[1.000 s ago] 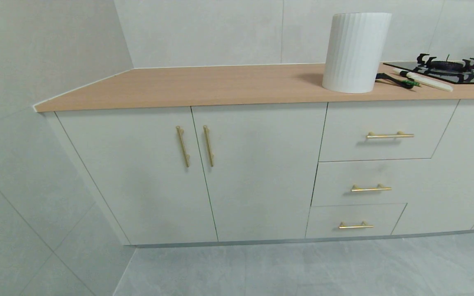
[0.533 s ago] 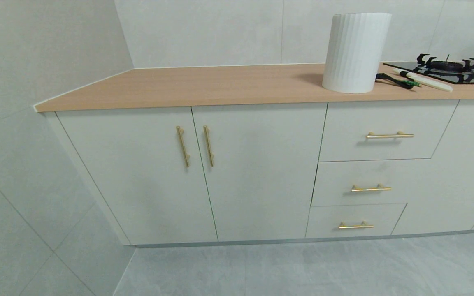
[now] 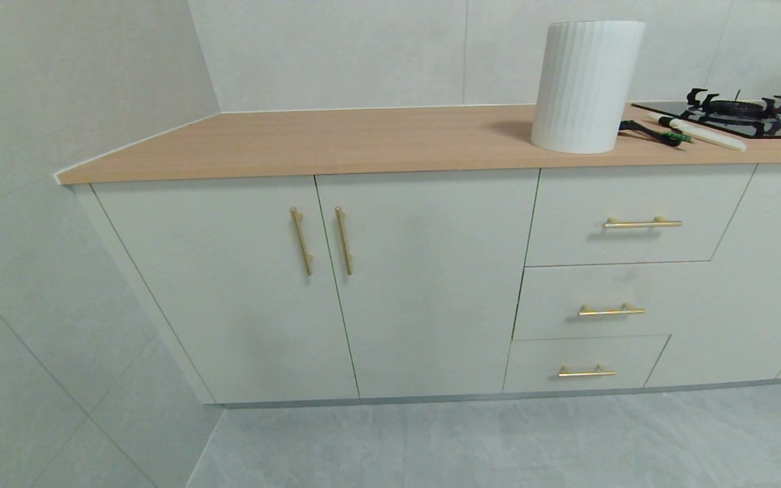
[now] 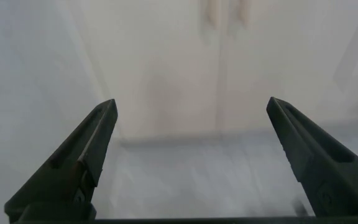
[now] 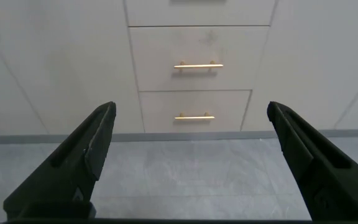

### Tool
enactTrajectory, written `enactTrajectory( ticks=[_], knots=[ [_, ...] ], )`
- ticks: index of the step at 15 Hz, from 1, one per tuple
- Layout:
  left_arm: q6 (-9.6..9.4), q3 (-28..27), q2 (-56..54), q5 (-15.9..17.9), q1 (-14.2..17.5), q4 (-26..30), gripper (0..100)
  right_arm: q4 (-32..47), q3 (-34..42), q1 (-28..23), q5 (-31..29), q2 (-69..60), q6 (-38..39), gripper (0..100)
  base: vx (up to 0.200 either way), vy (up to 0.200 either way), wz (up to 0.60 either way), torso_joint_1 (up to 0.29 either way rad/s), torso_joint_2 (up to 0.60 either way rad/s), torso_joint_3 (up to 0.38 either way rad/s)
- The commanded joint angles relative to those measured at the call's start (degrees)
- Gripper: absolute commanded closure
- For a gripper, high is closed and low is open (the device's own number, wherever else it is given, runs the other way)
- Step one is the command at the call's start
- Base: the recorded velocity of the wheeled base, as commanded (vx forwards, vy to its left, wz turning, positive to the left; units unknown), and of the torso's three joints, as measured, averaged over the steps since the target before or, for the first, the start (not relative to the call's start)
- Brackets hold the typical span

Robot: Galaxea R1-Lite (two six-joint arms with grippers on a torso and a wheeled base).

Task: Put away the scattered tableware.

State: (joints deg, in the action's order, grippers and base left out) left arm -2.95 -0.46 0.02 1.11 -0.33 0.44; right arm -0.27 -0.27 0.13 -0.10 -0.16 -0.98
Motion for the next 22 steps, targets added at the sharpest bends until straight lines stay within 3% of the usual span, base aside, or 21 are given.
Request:
enactTrajectory(
  ticks=[1,3,6,16,22],
  knots=[
    [0.14,0.38,-0.02,0.38,-0.02,-0.18,0,0.27,0.18,0.04,0.36,0.16,0.01,0,0.000,0.000,0.00,0.000,0.00,0.000],
    [0.31,0.38,-0.02,0.38,-0.02,-0.18,0,0.18,0.18,0.04,0.19,0.16,0.18,0,0.000,0.000,0.00,0.000,0.00,0.000],
    [2.42,0.38,-0.02,0.30,-0.02,-0.35,0,0.27,0.18,0.04,0.19,0.16,0.18,0,0.000,0.000,0.00,0.000,0.00,0.000],
    [2.51,0.38,-0.02,-0.23,-0.02,-0.35,0,0.18,0.18,0.04,0.36,0.16,0.89,0,0.000,0.000,0.00,0.000,0.00,0.000],
    [2.69,0.38,-0.02,-0.32,-0.02,-0.35,0,0.18,0.18,0.04,0.36,0.16,0.89,0,0.000,-0.200,0.00,0.002,0.00,0.002]
  ],
)
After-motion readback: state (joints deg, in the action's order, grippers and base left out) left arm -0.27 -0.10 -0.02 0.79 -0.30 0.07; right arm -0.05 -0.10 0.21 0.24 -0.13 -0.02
